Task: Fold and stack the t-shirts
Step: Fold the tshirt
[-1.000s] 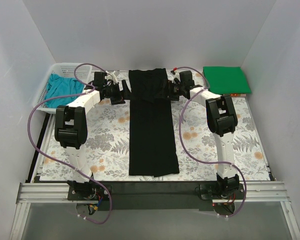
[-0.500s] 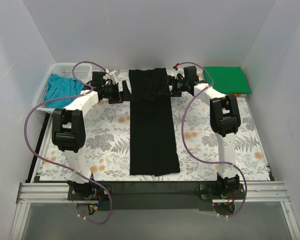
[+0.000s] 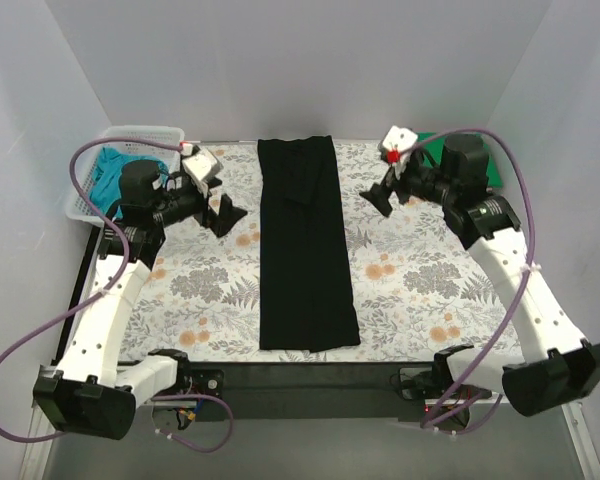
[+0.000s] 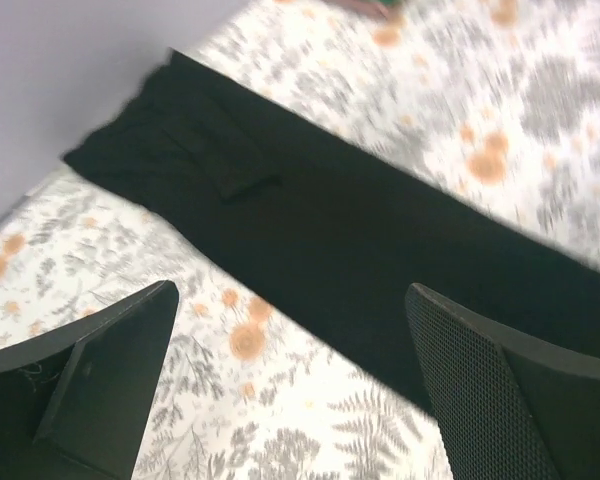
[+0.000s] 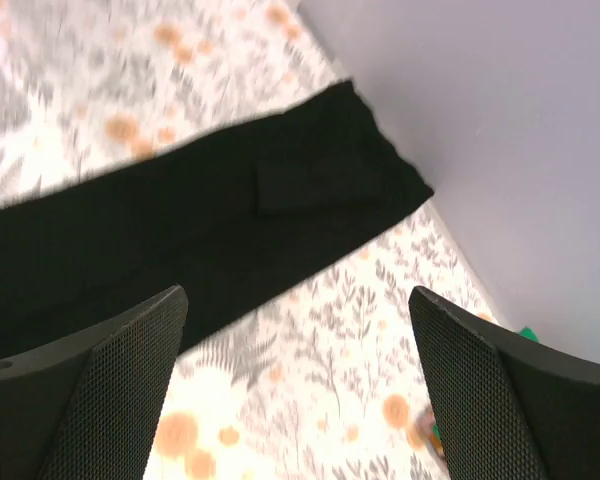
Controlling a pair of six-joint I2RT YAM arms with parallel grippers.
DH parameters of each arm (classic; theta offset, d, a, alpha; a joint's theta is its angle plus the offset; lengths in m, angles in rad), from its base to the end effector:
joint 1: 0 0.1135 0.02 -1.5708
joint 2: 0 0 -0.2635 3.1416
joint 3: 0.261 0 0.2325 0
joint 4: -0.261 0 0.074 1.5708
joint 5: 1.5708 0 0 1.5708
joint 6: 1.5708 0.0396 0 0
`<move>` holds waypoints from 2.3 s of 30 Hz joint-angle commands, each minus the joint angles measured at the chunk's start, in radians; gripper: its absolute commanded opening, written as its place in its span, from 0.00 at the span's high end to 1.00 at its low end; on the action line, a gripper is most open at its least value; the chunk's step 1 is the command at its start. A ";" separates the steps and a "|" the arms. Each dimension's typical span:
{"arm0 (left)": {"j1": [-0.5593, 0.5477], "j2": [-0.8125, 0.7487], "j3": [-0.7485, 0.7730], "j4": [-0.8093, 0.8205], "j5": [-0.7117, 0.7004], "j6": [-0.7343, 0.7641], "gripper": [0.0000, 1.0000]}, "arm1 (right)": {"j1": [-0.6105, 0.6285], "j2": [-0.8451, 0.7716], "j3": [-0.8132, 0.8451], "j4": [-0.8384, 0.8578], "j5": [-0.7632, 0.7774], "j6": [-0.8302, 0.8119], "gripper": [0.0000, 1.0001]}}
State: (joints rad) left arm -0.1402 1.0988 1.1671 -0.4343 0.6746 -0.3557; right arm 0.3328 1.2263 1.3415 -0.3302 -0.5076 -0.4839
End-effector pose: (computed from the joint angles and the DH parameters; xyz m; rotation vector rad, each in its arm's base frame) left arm 0.2126 -0.0550 0.3858 0.2541 1.9600 -0.9775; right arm 0.2332 0.1010 0.4238 -1.0207 1.4472 0.3430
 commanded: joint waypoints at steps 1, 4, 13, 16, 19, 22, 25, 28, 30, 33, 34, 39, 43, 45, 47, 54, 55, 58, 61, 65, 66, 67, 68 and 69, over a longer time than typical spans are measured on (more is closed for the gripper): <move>-0.036 -0.020 -0.081 -0.339 0.117 0.320 0.02 | 0.058 -0.062 -0.103 -0.251 0.036 -0.327 0.02; -0.119 -0.140 -0.259 -0.417 0.039 0.510 0.02 | 0.191 -0.161 -0.224 -0.351 0.169 -0.426 0.02; -0.337 -0.344 -0.560 -0.430 0.039 0.594 0.11 | 0.492 -0.361 -0.582 -0.395 0.144 -0.513 0.02; -0.502 -0.283 -0.616 -0.338 -0.035 0.531 0.18 | 0.612 -0.327 -0.660 -0.362 0.191 -0.496 0.02; -0.654 -0.228 -0.644 -0.253 -0.114 0.454 0.30 | 0.676 -0.292 -0.703 -0.319 0.198 -0.498 0.02; -0.760 -0.198 -0.665 -0.190 -0.162 0.416 0.45 | 0.719 -0.310 -0.761 -0.262 0.176 -0.535 0.11; -0.877 -0.177 -0.705 -0.114 -0.234 0.383 0.51 | 0.798 -0.321 -0.812 -0.231 0.213 -0.561 0.23; -0.906 -0.156 -0.721 -0.081 -0.253 0.370 0.53 | 0.836 -0.330 -0.877 -0.178 0.253 -0.565 0.33; -0.906 -0.145 -0.727 -0.078 -0.265 0.368 0.57 | 0.845 -0.332 -0.907 -0.144 0.267 -0.559 0.39; -0.906 -0.137 -0.733 -0.073 -0.276 0.370 0.59 | 0.845 -0.323 -0.939 -0.103 0.294 -0.548 0.48; -0.906 -0.139 -0.733 -0.072 -0.276 0.370 0.59 | 0.845 -0.324 -0.952 -0.092 0.316 -0.542 0.48; -0.906 -0.145 -0.739 -0.070 -0.285 0.370 0.60 | 0.845 -0.349 -0.978 -0.073 0.350 -0.524 0.52; -0.906 -0.154 -0.748 -0.069 -0.280 0.379 0.60 | 0.845 -0.353 -0.969 -0.063 0.366 -0.522 0.52; -0.906 -0.151 -0.745 -0.067 -0.285 0.385 0.60 | 0.845 -0.340 -0.972 -0.058 0.371 -0.538 0.53; -0.908 -0.152 -0.739 -0.069 -0.287 0.392 0.60 | 0.845 -0.333 -0.972 -0.053 0.380 -0.541 0.55; -0.906 -0.232 -0.731 -0.112 -0.236 0.425 0.60 | 0.845 -0.389 -0.993 -0.050 0.365 -0.591 0.55; -0.906 -0.234 -0.730 -0.115 -0.237 0.425 0.60 | 0.845 -0.389 -0.998 -0.050 0.368 -0.601 0.56; -0.906 -0.229 -0.719 -0.124 -0.237 0.420 0.59 | 0.845 -0.376 -1.006 -0.049 0.366 -0.608 0.57; -0.908 -0.253 -0.715 -0.130 -0.218 0.414 0.58 | 0.845 -0.358 -1.010 -0.040 0.377 -0.613 0.57; -0.906 -0.267 -0.734 -0.127 -0.236 0.443 0.57 | 0.845 -0.343 -1.033 -0.006 0.383 -0.613 0.59; -0.908 -0.261 -0.741 -0.126 -0.244 0.452 0.57 | 0.845 -0.340 -1.038 -0.001 0.383 -0.611 0.62; -0.906 -0.260 -0.753 -0.115 -0.259 0.461 0.57 | 0.845 -0.335 -1.044 0.008 0.388 -0.610 0.68; -0.906 -0.258 -0.759 -0.109 -0.263 0.480 0.57 | 0.845 -0.327 -1.045 0.011 0.392 -0.602 0.72; -0.906 -0.257 -0.764 -0.104 -0.270 0.494 0.57 | 0.845 -0.323 -1.045 0.014 0.399 -0.596 0.77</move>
State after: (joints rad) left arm -1.0428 0.8467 0.4198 -0.5507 0.4229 0.0822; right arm 1.1728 0.8803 0.3248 -0.3275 -0.1291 -1.0817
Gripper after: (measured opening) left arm 0.432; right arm 0.264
